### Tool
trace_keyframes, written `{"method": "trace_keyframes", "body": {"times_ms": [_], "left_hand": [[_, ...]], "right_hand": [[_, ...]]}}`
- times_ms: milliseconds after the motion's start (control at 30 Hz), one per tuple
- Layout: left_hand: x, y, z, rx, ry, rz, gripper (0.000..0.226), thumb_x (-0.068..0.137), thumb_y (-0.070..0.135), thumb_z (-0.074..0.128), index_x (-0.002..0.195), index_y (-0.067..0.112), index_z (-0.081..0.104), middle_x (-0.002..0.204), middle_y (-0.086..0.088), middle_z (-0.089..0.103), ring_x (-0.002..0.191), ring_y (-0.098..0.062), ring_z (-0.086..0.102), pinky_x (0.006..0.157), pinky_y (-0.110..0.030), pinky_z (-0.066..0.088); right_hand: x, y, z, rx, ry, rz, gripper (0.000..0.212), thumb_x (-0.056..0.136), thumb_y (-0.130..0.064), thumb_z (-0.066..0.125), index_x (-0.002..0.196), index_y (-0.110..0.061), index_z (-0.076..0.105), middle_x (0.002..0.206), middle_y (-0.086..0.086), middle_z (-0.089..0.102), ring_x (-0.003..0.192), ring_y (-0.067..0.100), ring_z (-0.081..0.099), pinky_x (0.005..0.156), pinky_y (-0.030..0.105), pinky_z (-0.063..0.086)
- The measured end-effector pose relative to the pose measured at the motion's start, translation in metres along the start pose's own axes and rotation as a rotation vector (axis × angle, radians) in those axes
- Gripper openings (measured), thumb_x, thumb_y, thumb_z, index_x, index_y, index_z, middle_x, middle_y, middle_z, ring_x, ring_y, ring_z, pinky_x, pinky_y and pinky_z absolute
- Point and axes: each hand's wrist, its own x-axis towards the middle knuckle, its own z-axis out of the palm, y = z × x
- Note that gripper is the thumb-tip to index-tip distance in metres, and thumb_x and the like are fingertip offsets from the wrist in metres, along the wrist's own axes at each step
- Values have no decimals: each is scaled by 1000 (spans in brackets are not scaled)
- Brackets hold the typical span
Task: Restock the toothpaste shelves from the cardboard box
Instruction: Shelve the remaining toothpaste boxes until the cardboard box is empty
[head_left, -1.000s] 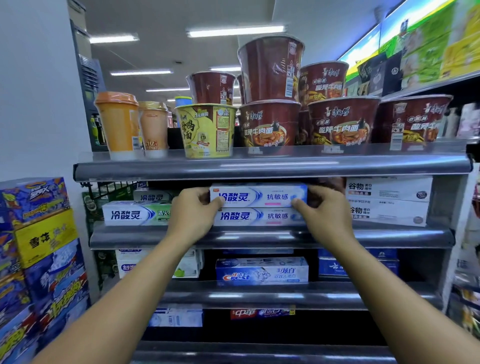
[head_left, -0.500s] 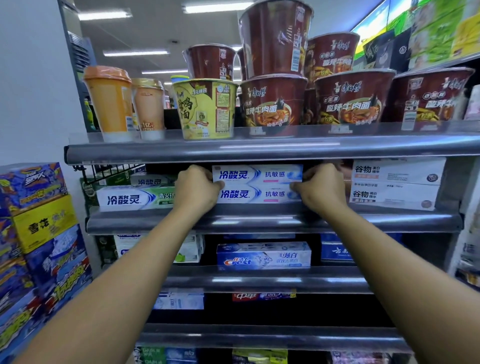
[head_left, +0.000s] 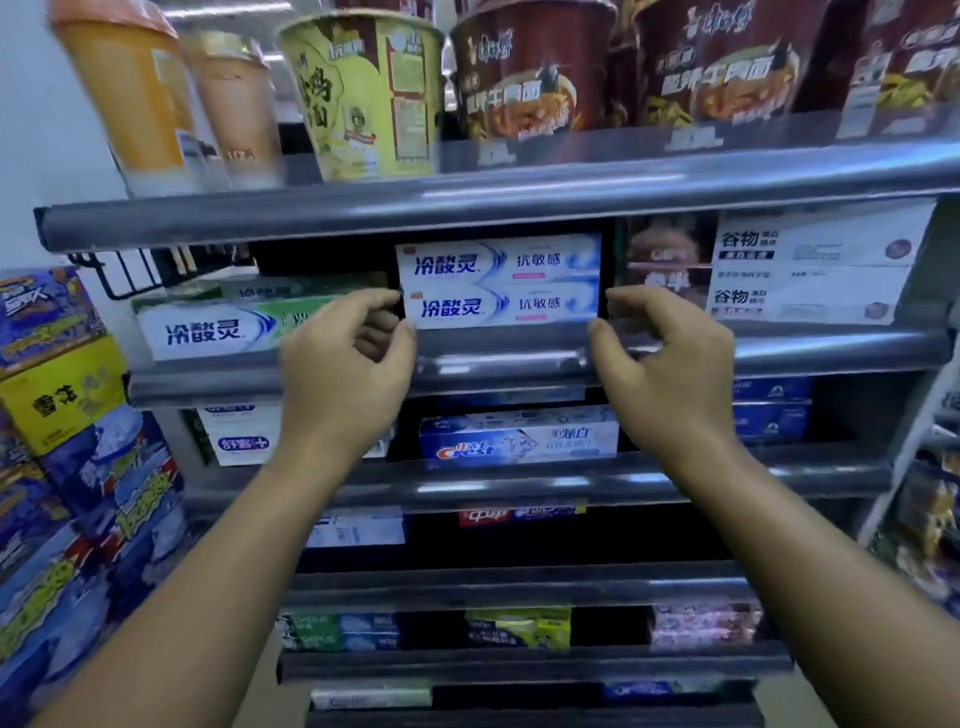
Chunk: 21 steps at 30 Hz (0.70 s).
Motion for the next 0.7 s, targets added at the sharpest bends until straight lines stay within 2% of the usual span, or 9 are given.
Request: {"method": "trace_keyframes", "body": {"times_ms": [67,167,233,333,433,500,567,633,700], "left_hand": [[-41,0,-1,-85,-11,78,18,92,13,71,110,8,75,85,5,67,70,-9,62,70,-14,52],[-122,-9,4,-157,-194,59,15,94,12,70,107,7,75,84,4,68,71,-10,64,72,-18,53],[-191,-21,13,-178,-397,-77,14,92,14,71,106,13,75,81,9,68,68,-9,64,68,-20,54],[-305,-43,24,-155,-734,-461,20,89,20,70,104,34,71,74,24,67,67,-1,64,63,-12,47],[-429,-70,35,-115,-1056,-759,44,86,5,75,98,46,68,78,23,69,70,2,63,70,-15,46],[-501,-85,42,-56,-1163,-898,53,81,0,74,81,53,67,77,28,69,74,8,65,72,-13,47],[-579,-97,58,21,-1268,-1077,36,80,12,75,73,46,68,75,25,68,84,-10,72,75,-22,51],[-658,-109,77,111,-1404,-1212,4,80,33,72,82,37,72,86,18,67,97,-21,70,82,-25,50],[-733,-125,95,215,-1531,-1237,13,84,41,71,88,30,74,97,9,71,102,-18,67,77,-22,43]], "right_hand": [[-38,11,-4,88,5,4,20,90,-21,70,107,-10,74,91,-8,67,82,6,62,78,18,48],[-109,37,-7,195,-110,131,15,91,-18,71,104,-12,74,88,-10,69,82,5,66,76,14,50],[-168,66,-6,241,-252,314,13,91,-18,70,104,-20,73,88,-19,69,80,1,67,71,12,50],[-269,120,-4,176,-455,602,18,89,-13,71,99,-27,71,84,-23,69,75,-4,67,68,10,48],[-383,180,-3,74,-651,913,13,87,-4,72,93,-15,76,79,-5,73,73,6,67,67,20,47],[-452,208,-2,19,-753,1067,6,86,1,69,84,-3,74,76,10,73,70,16,64,62,26,47],[-526,236,0,-28,-843,1272,4,84,3,69,86,3,73,80,19,73,68,18,59,57,20,45],[-598,258,3,-35,-938,1484,7,86,2,69,92,1,72,86,16,71,74,18,59,59,12,43],[-662,275,7,-68,-1035,1572,8,89,5,66,89,-3,68,87,14,64,85,24,57,69,28,45]]}}
